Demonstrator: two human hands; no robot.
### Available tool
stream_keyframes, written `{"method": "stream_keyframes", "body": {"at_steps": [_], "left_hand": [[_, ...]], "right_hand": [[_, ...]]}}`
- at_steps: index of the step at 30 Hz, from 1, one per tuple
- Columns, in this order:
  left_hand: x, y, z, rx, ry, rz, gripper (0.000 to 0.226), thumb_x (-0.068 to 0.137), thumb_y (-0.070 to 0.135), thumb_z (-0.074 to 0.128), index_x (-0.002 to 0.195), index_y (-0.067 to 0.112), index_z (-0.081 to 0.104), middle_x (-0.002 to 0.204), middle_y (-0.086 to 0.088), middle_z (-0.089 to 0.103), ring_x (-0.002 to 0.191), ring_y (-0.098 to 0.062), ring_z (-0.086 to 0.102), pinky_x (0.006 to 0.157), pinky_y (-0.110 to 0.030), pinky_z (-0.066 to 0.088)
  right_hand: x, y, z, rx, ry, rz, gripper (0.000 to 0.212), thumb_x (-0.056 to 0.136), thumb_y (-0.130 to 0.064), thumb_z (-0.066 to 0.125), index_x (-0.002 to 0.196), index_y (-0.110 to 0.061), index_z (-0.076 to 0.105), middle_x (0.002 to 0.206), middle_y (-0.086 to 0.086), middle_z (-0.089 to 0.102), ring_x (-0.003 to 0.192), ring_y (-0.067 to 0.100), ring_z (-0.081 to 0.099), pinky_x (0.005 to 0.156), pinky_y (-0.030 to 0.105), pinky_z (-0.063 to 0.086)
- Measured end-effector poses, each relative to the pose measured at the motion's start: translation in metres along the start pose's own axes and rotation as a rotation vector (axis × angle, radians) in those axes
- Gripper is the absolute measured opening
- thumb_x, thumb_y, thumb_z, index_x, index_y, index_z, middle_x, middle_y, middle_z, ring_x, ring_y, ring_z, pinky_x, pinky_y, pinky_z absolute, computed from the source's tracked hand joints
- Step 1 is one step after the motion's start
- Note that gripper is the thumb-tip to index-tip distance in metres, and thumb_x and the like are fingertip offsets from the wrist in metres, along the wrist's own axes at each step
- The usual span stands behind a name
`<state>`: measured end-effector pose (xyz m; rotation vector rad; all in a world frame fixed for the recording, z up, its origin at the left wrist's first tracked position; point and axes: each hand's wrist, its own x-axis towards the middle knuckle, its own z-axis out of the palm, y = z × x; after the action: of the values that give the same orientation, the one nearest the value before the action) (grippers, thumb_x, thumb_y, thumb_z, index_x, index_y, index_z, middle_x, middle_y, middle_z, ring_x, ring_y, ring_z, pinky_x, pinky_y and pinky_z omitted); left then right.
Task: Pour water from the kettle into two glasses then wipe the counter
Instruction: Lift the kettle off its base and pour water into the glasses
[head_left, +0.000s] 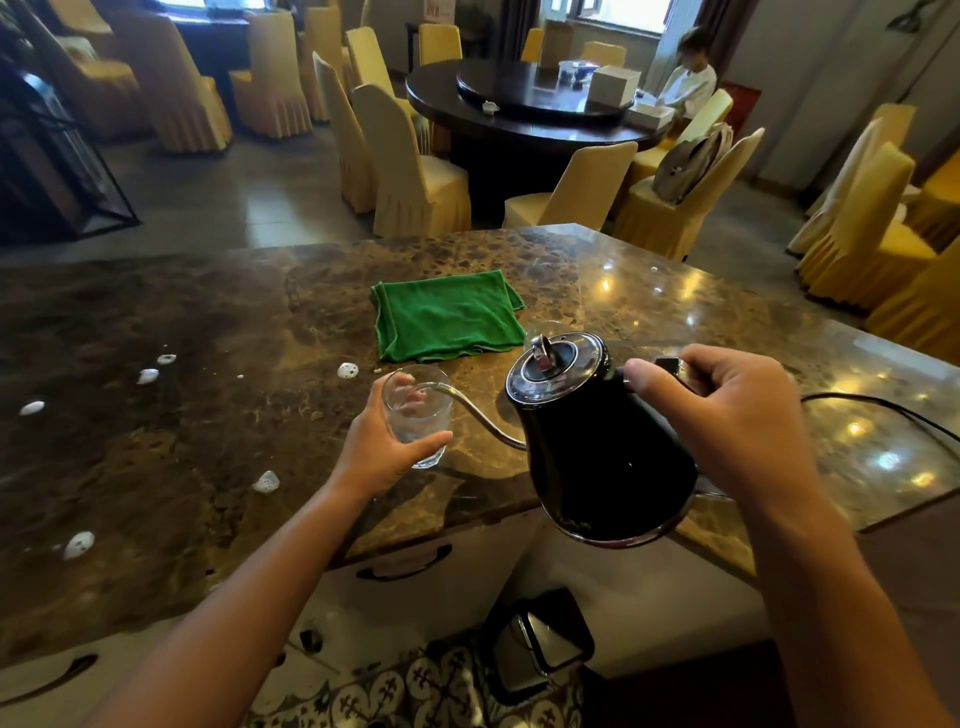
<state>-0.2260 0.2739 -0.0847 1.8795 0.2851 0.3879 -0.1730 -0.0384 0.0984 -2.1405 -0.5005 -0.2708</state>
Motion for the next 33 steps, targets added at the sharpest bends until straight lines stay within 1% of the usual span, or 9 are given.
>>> {"method": "stream_keyframes", "body": {"at_steps": [3, 6, 10, 12, 17, 22, 27, 30, 33], "left_hand": [[0.0, 0.0, -0.001, 0.009, -0.006, 0.0, 0.105, 0.049, 0.078, 0.086, 0.135, 0.032, 0.046, 0.129, 0.002, 0.067, 0.115, -0.008, 0.069, 0.102, -0.042, 0.058], [-0.001, 0.002, 0.0, 0.005, -0.012, 0.002, 0.108, 0.049, 0.079, 0.086, 0.136, 0.029, 0.045, 0.128, 0.003, 0.067, 0.113, -0.005, 0.069, 0.1, -0.038, 0.058], [-0.001, 0.003, 0.0, 0.003, -0.015, -0.003, 0.099, 0.054, 0.063, 0.089, 0.135, 0.028, 0.046, 0.126, 0.009, 0.067, 0.112, -0.002, 0.069, 0.101, -0.038, 0.058], [0.0, 0.002, 0.0, 0.007, -0.016, -0.004, 0.098, 0.055, 0.061, 0.089, 0.136, 0.027, 0.046, 0.125, 0.008, 0.067, 0.113, -0.003, 0.069, 0.101, -0.039, 0.058], [-0.001, 0.002, 0.0, 0.006, -0.017, -0.005, 0.097, 0.055, 0.061, 0.088, 0.136, 0.029, 0.045, 0.125, 0.014, 0.065, 0.113, 0.0, 0.068, 0.099, -0.035, 0.059], [-0.001, 0.0, 0.0, -0.002, -0.021, -0.001, 0.099, 0.055, 0.064, 0.089, 0.136, 0.028, 0.045, 0.126, 0.008, 0.066, 0.114, -0.003, 0.069, 0.101, -0.038, 0.058], [0.0, 0.0, -0.002, -0.012, -0.012, 0.011, 0.093, 0.051, 0.076, 0.087, 0.129, 0.045, 0.045, 0.124, 0.011, 0.067, 0.113, -0.005, 0.07, 0.102, -0.043, 0.058], [0.0, 0.0, -0.001, -0.011, -0.008, 0.017, 0.089, 0.051, 0.077, 0.086, 0.125, 0.052, 0.044, 0.127, 0.008, 0.067, 0.113, -0.005, 0.07, 0.101, -0.042, 0.058], [0.0, 0.0, -0.001, 0.002, -0.009, 0.022, 0.091, 0.05, 0.079, 0.085, 0.126, 0.051, 0.043, 0.129, 0.006, 0.066, 0.112, -0.004, 0.07, 0.1, -0.041, 0.059]], "right_hand": [[0.001, -0.002, -0.001, -0.025, -0.008, -0.02, 0.059, 0.089, -0.04, 0.082, 0.059, -0.001, 0.05, 0.052, 0.007, 0.038, 0.05, 0.01, 0.032, 0.047, 0.023, 0.027], [0.003, -0.007, -0.003, -0.046, -0.025, -0.05, 0.055, 0.088, -0.041, 0.081, 0.06, -0.002, 0.055, 0.052, 0.011, 0.044, 0.049, 0.01, 0.036, 0.046, 0.021, 0.03], [0.005, -0.013, -0.004, -0.094, -0.032, -0.101, 0.052, 0.088, -0.044, 0.081, 0.066, -0.002, 0.063, 0.061, 0.02, 0.057, 0.058, 0.035, 0.055, 0.051, 0.04, 0.043], [0.006, -0.016, -0.004, -0.093, -0.026, -0.105, 0.051, 0.088, -0.046, 0.081, 0.066, -0.003, 0.063, 0.061, 0.019, 0.058, 0.061, 0.038, 0.058, 0.053, 0.044, 0.046], [0.008, -0.018, -0.003, -0.092, -0.035, -0.113, 0.054, 0.085, -0.057, 0.076, 0.067, -0.006, 0.065, 0.061, 0.015, 0.06, 0.061, 0.036, 0.061, 0.054, 0.049, 0.05], [0.011, -0.022, -0.003, -0.116, -0.035, -0.118, 0.057, 0.083, -0.061, 0.073, 0.068, -0.006, 0.066, 0.062, 0.015, 0.063, 0.061, 0.035, 0.062, 0.053, 0.051, 0.051], [0.014, -0.025, -0.003, -0.144, -0.035, -0.127, 0.06, 0.081, -0.063, 0.071, 0.067, -0.005, 0.065, 0.062, 0.017, 0.062, 0.061, 0.037, 0.061, 0.054, 0.052, 0.05], [0.015, -0.028, -0.003, -0.144, -0.035, -0.135, 0.056, 0.084, -0.058, 0.077, 0.063, -0.008, 0.062, 0.059, 0.015, 0.058, 0.057, 0.034, 0.056, 0.052, 0.046, 0.046], [0.016, -0.031, -0.004, -0.141, -0.047, -0.148, 0.048, 0.086, -0.047, 0.081, 0.06, -0.014, 0.06, 0.056, 0.011, 0.056, 0.052, 0.024, 0.051, 0.05, 0.039, 0.042]]}}
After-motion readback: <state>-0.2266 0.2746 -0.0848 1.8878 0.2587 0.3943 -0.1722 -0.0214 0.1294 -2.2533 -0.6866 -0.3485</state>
